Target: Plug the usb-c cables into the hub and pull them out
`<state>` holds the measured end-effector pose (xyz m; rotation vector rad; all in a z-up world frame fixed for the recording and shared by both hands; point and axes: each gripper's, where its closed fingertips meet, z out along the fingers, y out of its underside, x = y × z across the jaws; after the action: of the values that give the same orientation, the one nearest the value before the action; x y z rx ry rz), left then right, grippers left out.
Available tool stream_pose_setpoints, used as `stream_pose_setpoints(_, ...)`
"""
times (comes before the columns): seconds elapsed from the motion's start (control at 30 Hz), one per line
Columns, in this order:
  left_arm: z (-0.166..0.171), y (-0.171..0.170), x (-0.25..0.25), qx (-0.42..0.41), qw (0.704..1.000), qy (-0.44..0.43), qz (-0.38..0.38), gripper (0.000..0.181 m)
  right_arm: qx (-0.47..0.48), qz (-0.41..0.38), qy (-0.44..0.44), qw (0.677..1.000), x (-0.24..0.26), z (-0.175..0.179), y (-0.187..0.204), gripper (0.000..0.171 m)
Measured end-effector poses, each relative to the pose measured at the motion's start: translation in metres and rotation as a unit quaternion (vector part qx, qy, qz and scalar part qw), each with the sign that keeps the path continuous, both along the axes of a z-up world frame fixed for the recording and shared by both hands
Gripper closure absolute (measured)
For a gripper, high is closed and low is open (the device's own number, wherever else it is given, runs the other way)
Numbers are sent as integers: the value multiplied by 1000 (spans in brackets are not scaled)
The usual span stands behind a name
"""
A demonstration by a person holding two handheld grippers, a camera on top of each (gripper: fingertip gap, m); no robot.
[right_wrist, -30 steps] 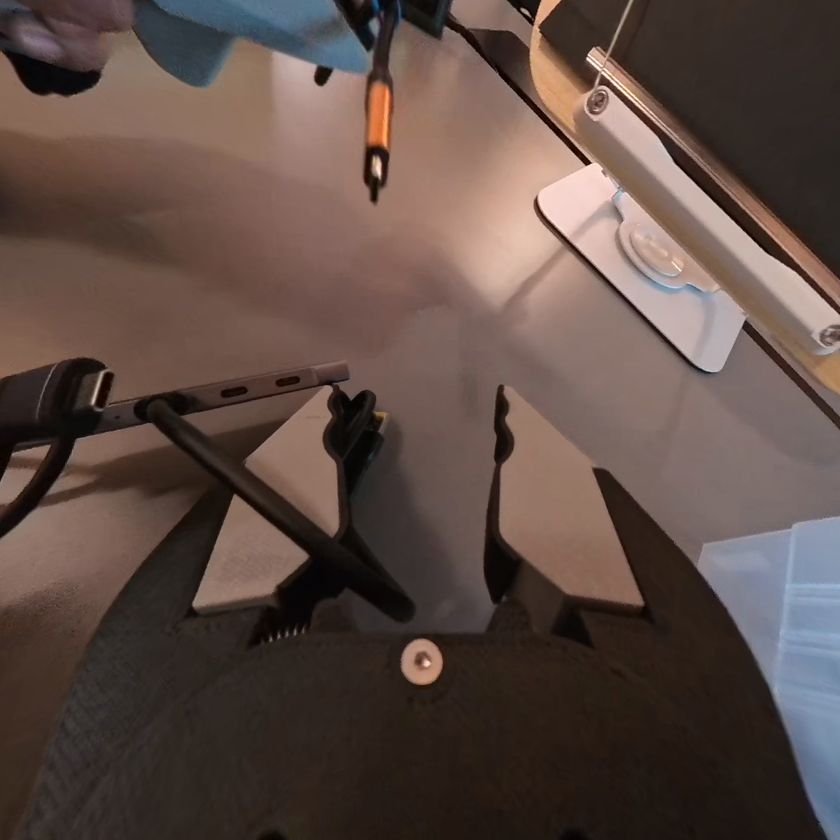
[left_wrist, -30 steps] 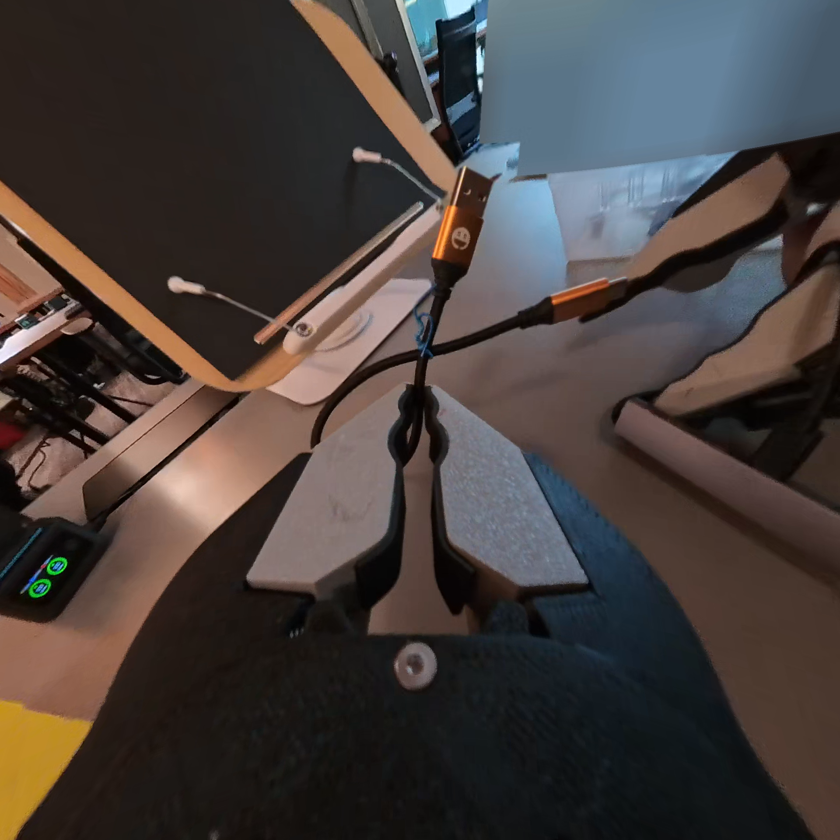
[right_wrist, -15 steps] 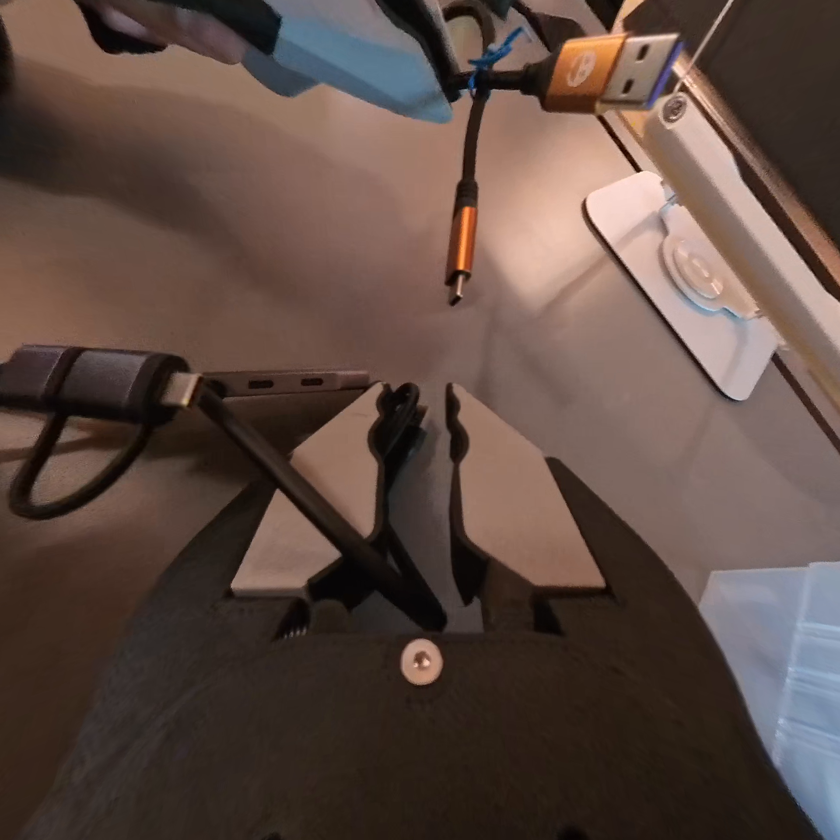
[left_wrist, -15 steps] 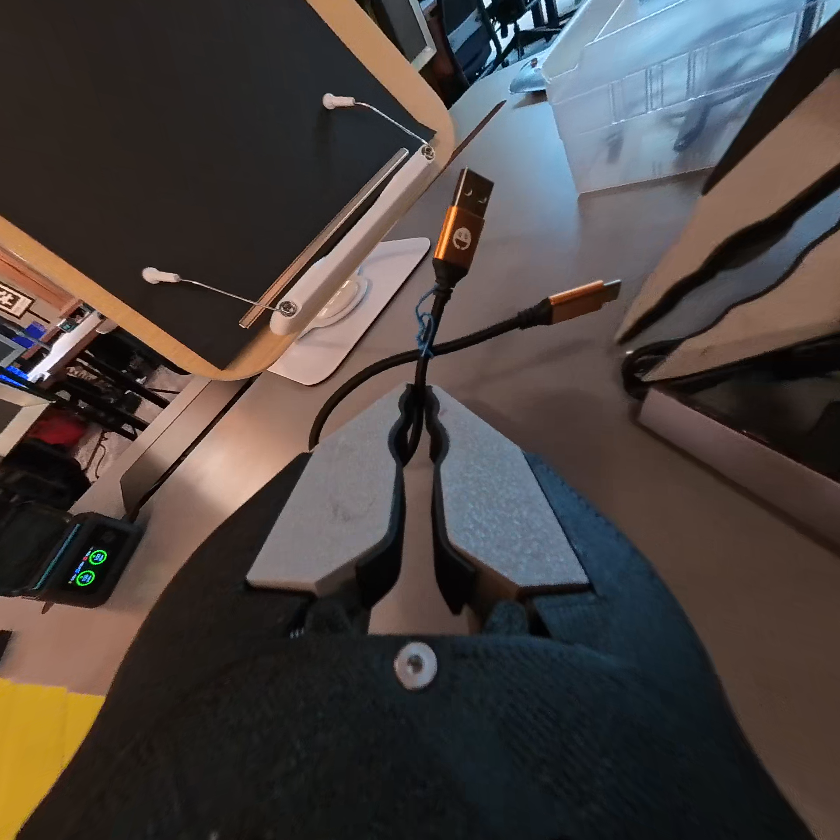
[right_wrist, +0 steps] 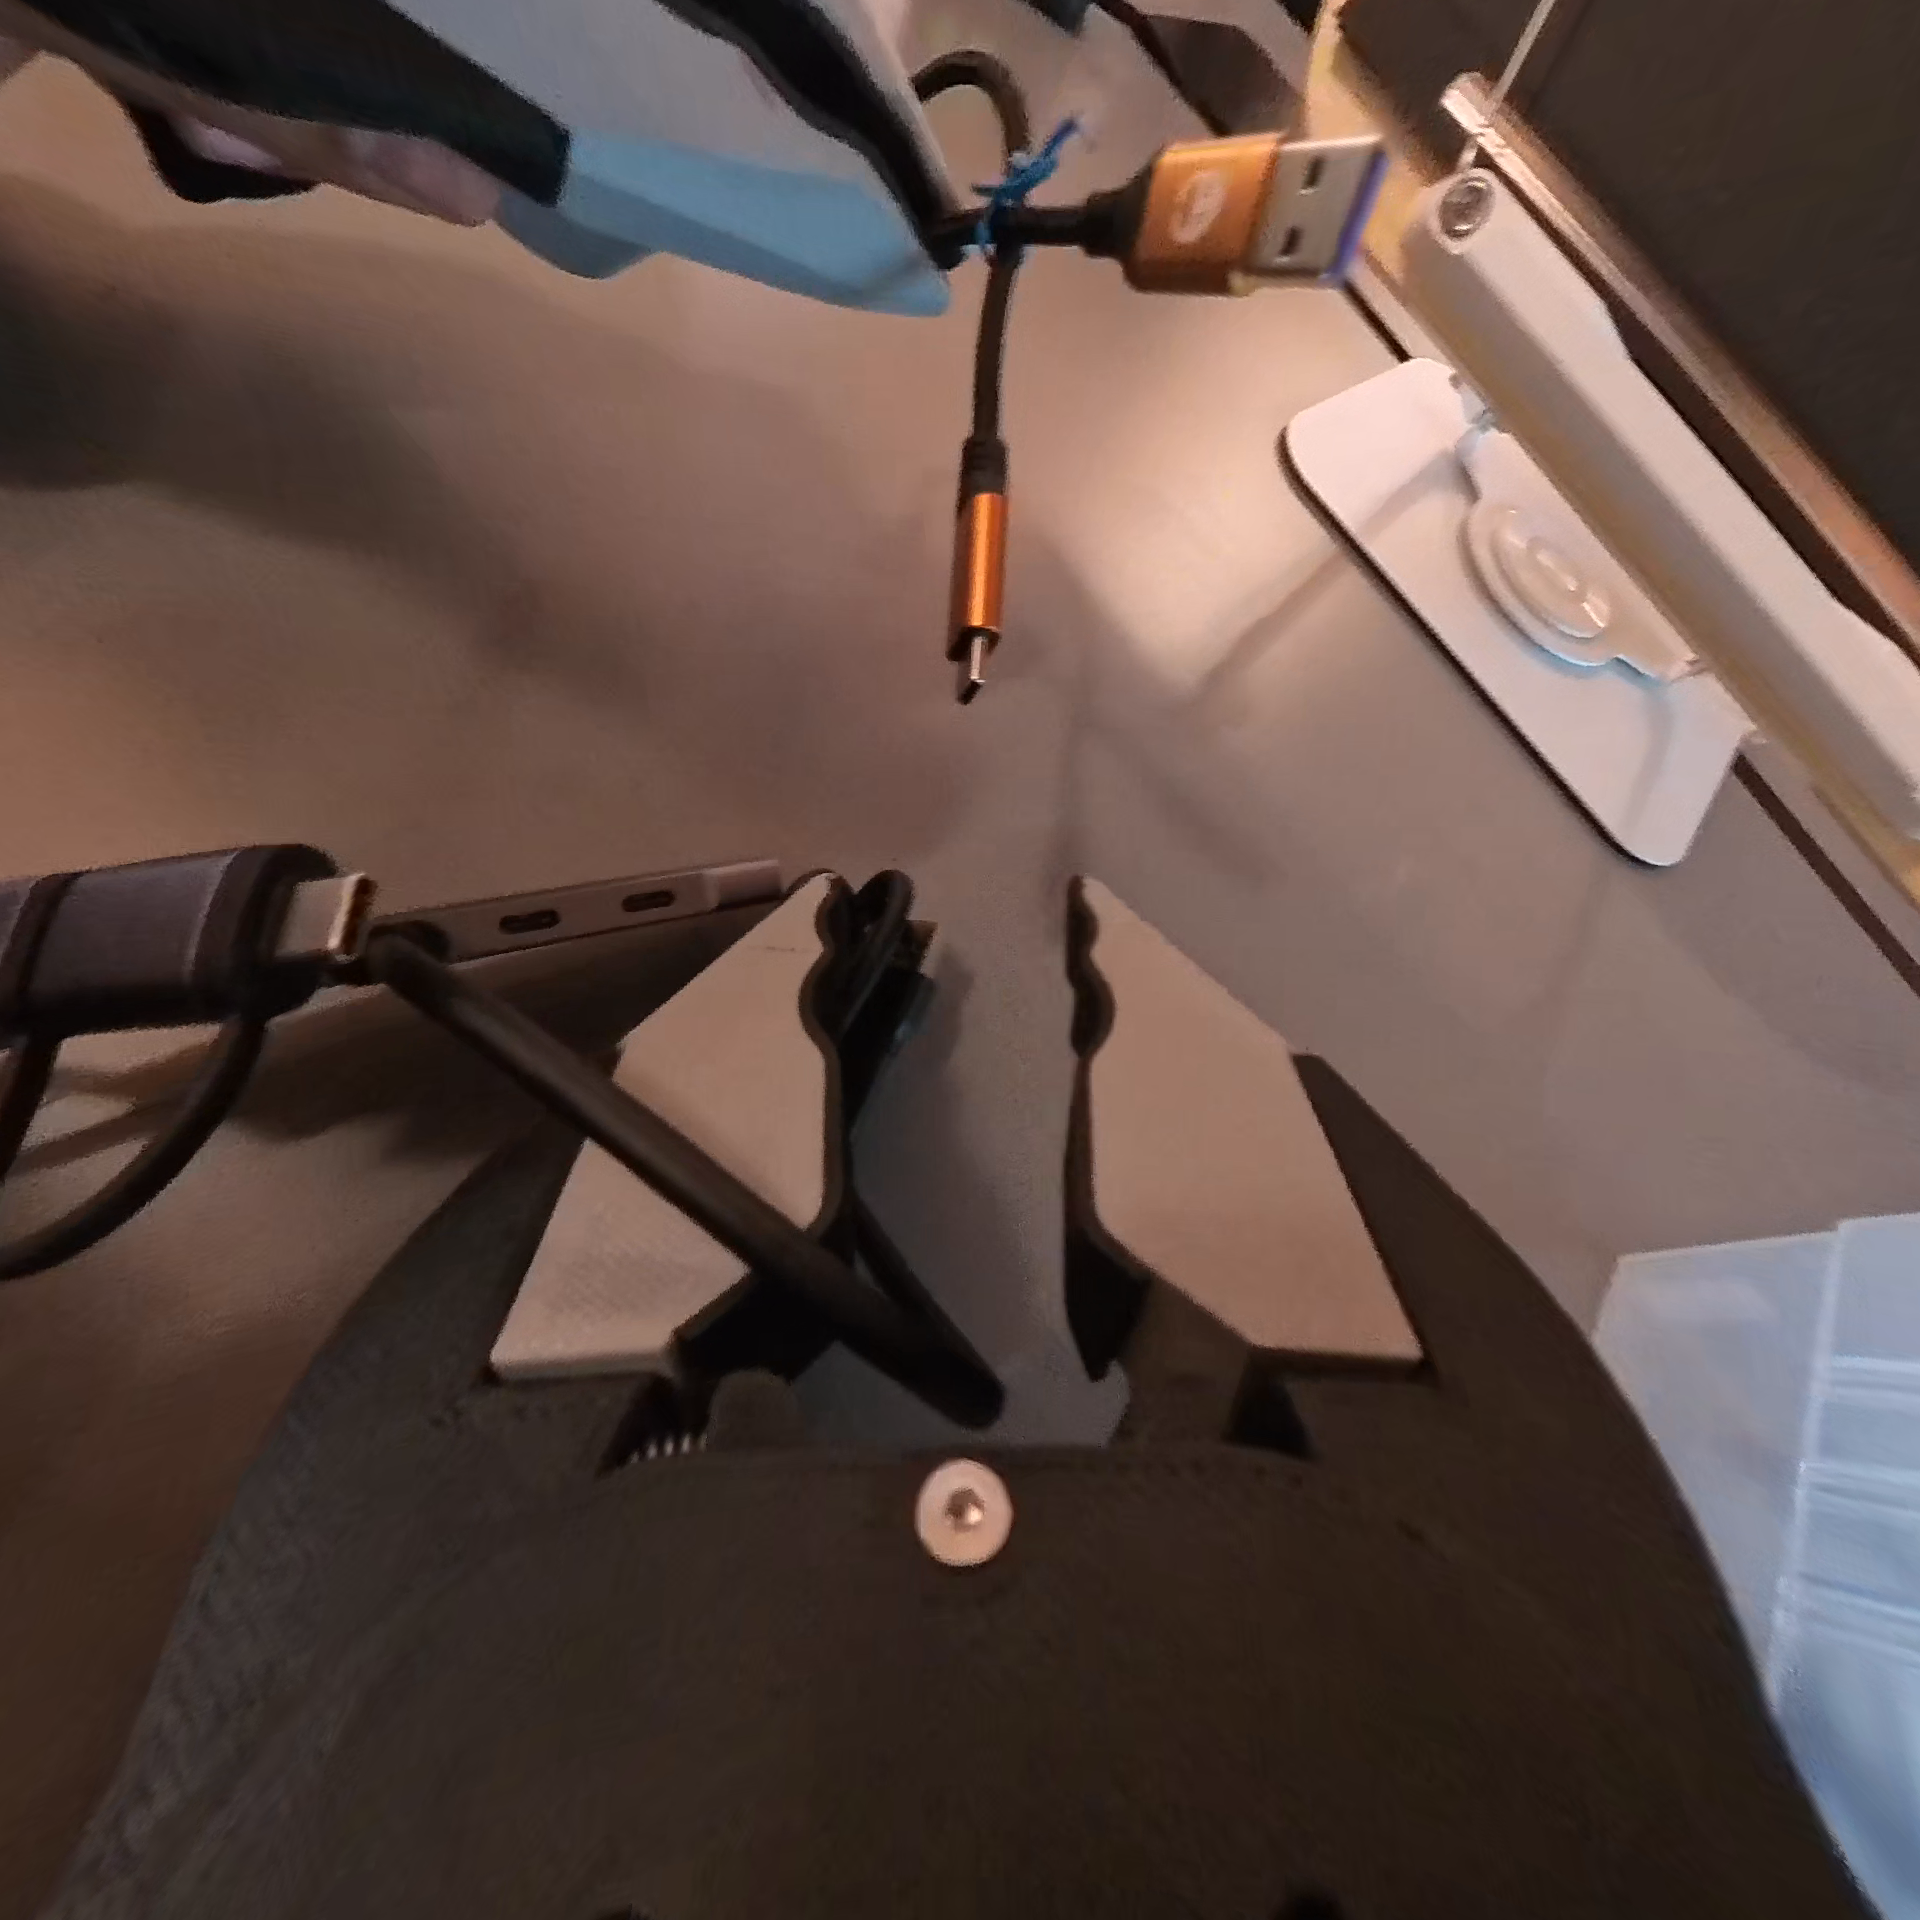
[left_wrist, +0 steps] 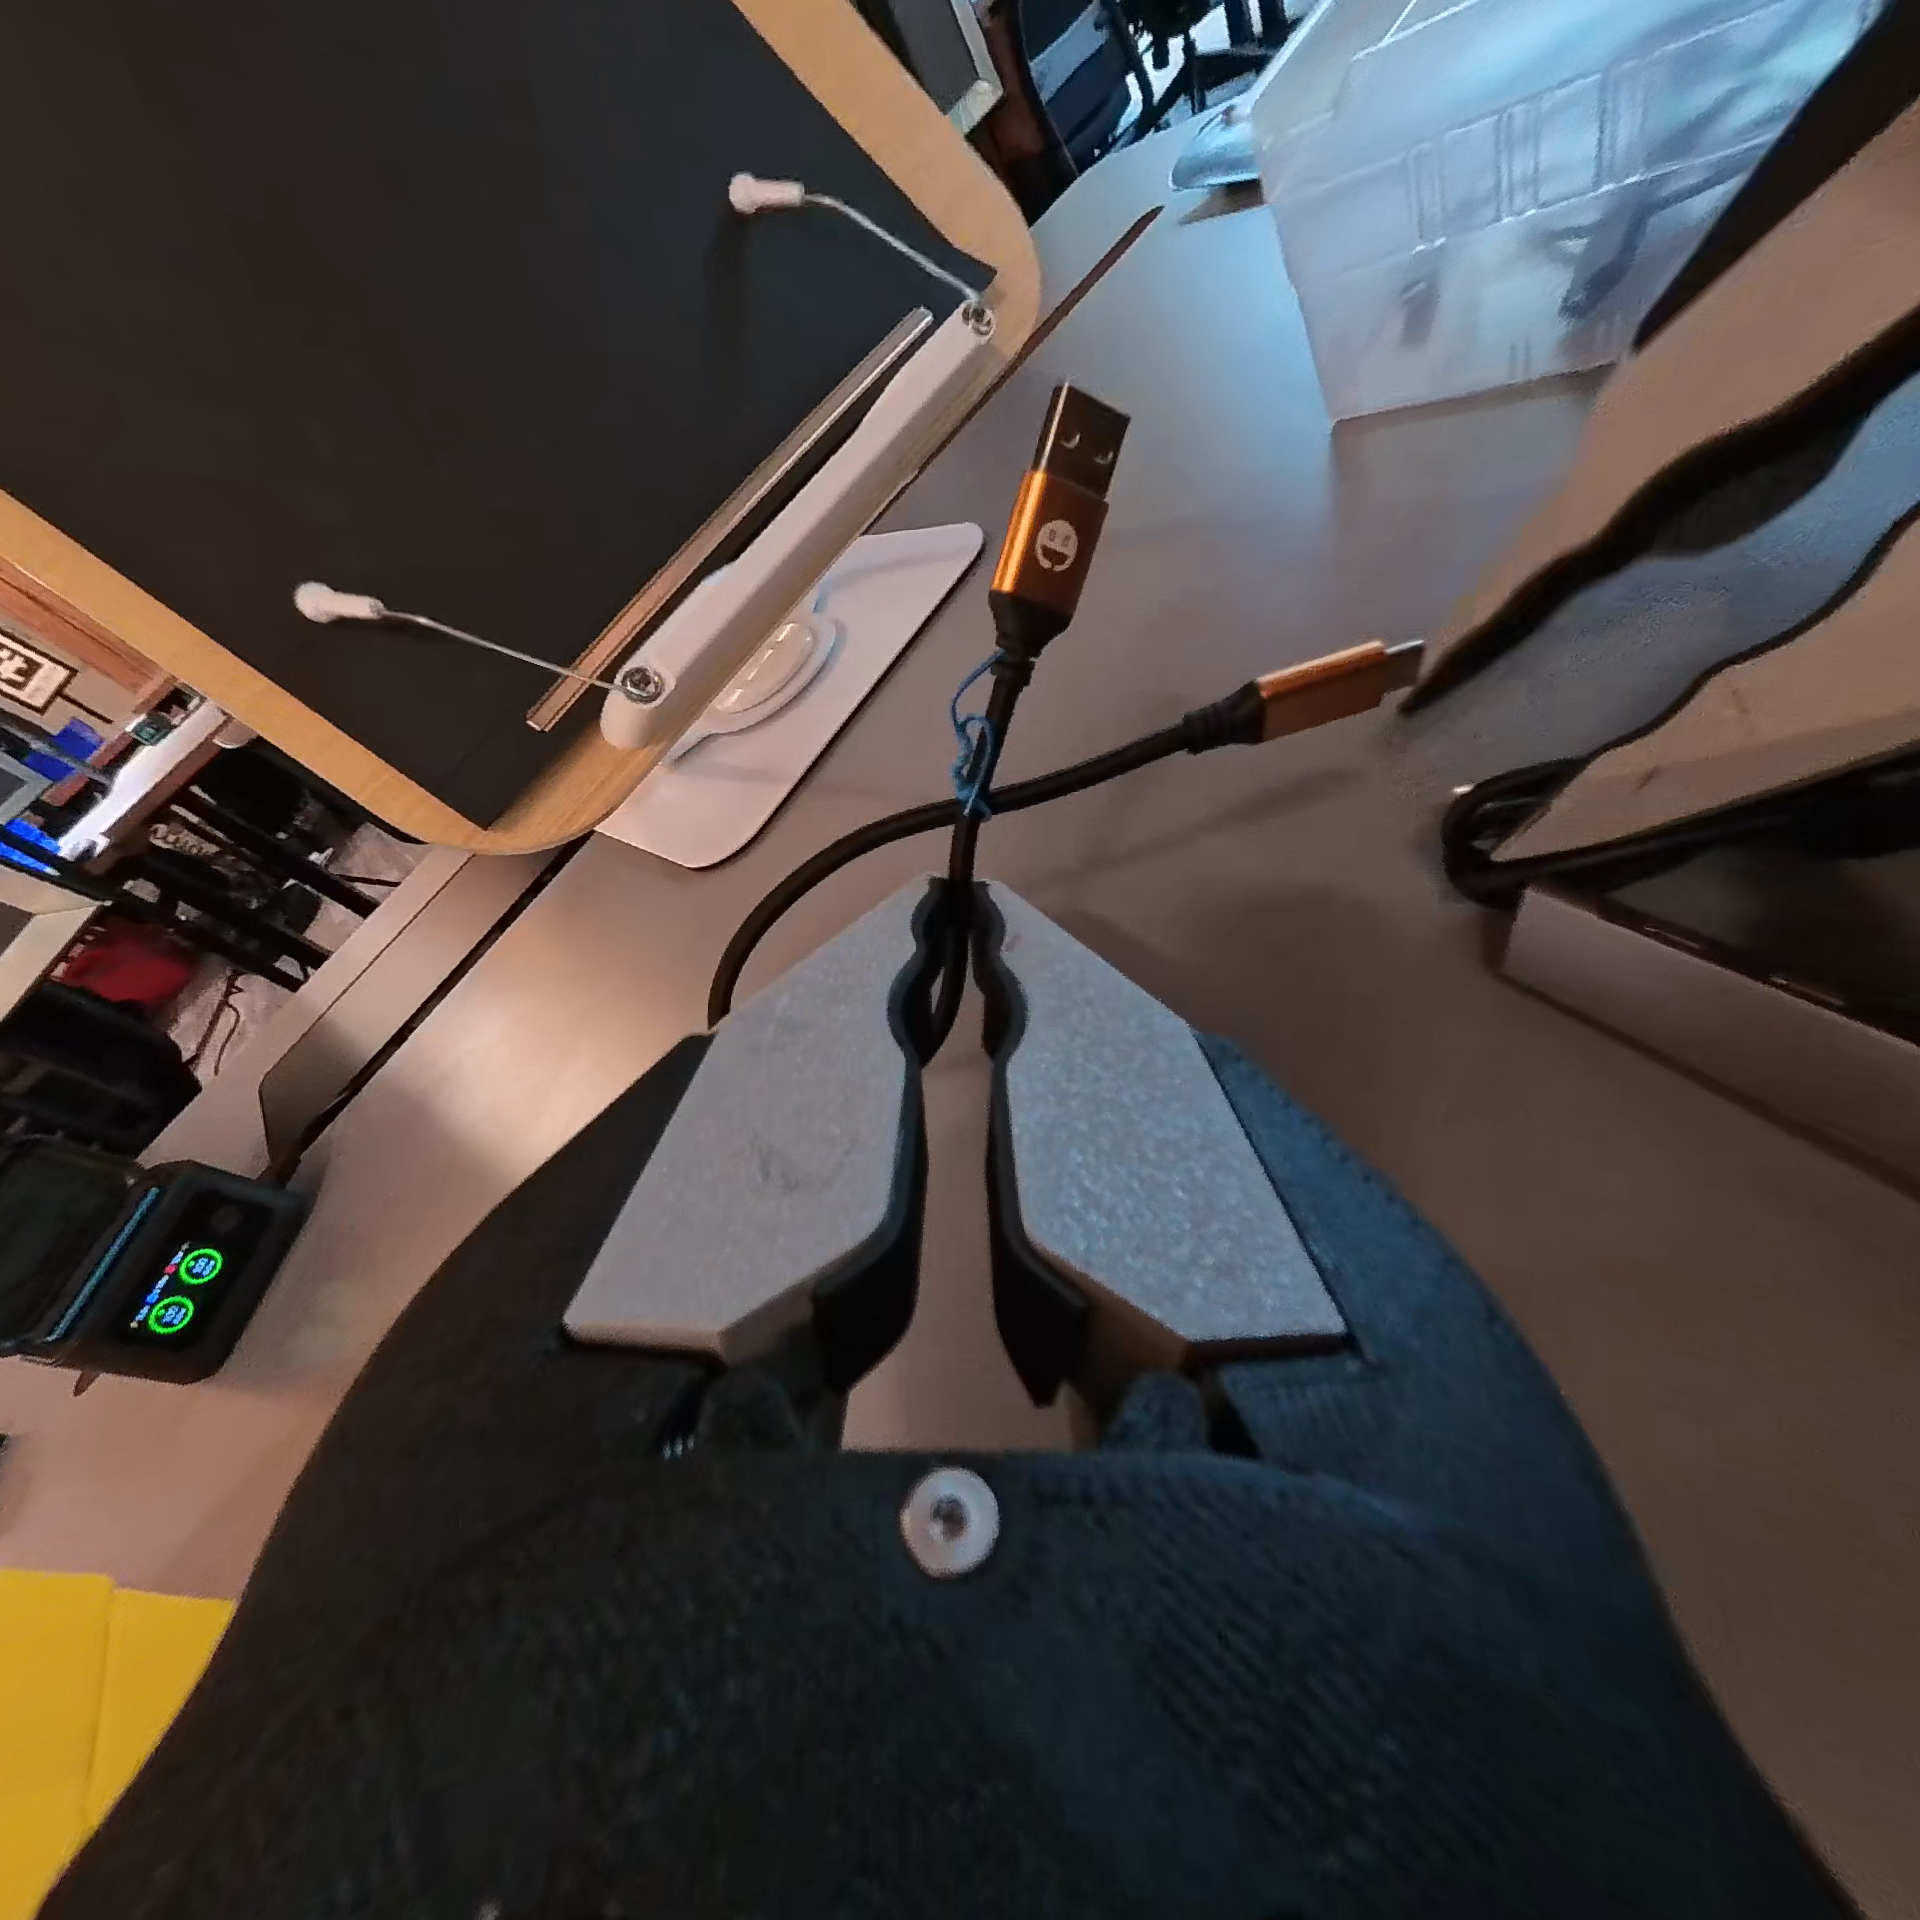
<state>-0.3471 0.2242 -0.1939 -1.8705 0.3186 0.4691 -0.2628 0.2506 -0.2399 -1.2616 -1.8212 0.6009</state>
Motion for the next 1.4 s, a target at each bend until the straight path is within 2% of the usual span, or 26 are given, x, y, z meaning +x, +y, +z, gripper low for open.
stream_pose_setpoints(0.07,-2,1,-3,-1,1000,0,6,180,11,-16,6,1000,0,3,7,118)
stream_pose_setpoints(0.17,-6,2,-6,-4,1000,-15,10,180,26,7,-5,1000,4,2,5,123)
stream_pose_setpoints(0.3,-7,3,-8,2,999,-42,12,180,76,17,-94,993,14,-3,12,124)
stream_pose_setpoints(0.47,2,4,-4,20,999,-39,11,181,113,-22,-200,973,-16,6,31,100)
stream_pose_setpoints(0.57,5,2,-8,24,999,-12,21,181,138,-37,-218,965,-33,12,27,99)
stream_pose_setpoints(0.7,6,-6,-24,25,998,17,47,180,153,-30,-189,970,-34,27,21,112)
stream_pose_setpoints(0.8,10,-8,-32,34,998,-9,56,180,142,-35,-249,958,-6,28,25,99)
stream_pose_setpoints(0.83,10,-9,-34,36,997,-14,60,180,140,-32,-243,959,-2,37,23,99)
stream_pose_setpoints(0.93,7,-9,-40,33,997,-33,68,180,102,8,-177,979,-2,67,3,107)
stream_pose_setpoints(1.0,11,-9,-39,44,995,-52,68,180,51,37,-153,986,-3,72,-6,108)
stream_pose_setpoints(1.07,19,-8,-35,64,993,-74,61,180,-6,46,-138,989,-7,72,-6,103)
stream_pose_setpoints(1.17,28,-6,-21,88,990,-103,31,181,-124,43,-65,989,-22,79,4,106)
stream_pose_setpoints(1.23,33,-3,-5,105,986,-129,-9,181,-204,33,-19,978,-29,84,16,108)
stream_pose_setpoints(1.3,37,-3,6,115,979,-163,-37,181,-277,52,29,959,-34,93,18,123)
stream_pose_setpoints(1.4,47,-7,16,133,971,-188,-65,181,-368,112,73,920,-33,111,8,118)
